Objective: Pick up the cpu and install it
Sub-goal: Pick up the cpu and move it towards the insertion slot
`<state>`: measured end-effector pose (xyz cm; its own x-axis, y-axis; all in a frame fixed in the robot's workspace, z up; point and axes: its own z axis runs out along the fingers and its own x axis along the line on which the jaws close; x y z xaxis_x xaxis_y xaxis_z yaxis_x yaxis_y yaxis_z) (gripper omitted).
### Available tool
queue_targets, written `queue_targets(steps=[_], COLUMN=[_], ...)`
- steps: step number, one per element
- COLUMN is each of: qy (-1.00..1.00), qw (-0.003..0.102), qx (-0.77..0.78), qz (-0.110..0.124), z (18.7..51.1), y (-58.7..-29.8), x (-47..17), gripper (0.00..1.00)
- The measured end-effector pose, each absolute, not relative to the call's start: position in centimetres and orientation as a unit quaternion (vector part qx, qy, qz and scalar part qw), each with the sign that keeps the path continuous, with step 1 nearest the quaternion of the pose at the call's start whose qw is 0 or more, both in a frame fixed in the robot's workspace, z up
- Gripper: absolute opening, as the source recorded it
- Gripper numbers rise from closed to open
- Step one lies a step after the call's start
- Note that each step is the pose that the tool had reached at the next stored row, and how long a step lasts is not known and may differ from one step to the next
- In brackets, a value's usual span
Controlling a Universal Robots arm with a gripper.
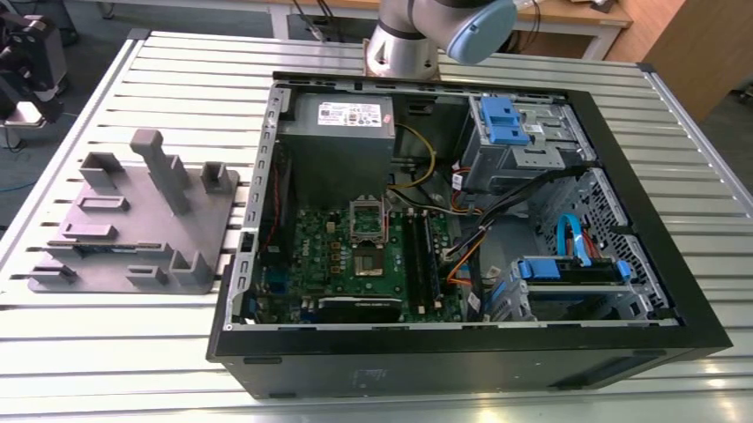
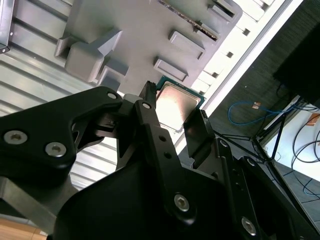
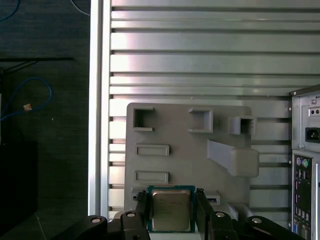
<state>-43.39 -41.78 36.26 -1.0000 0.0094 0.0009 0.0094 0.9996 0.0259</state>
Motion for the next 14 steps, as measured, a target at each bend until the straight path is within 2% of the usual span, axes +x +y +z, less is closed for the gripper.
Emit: queue_targets(steps=[14], qy=[-1.000], qw=[0.000], qx=[-0.005], qz=[-0.013], z=[36.57], y=[-41.78], x=[-43.39], gripper=[0.47])
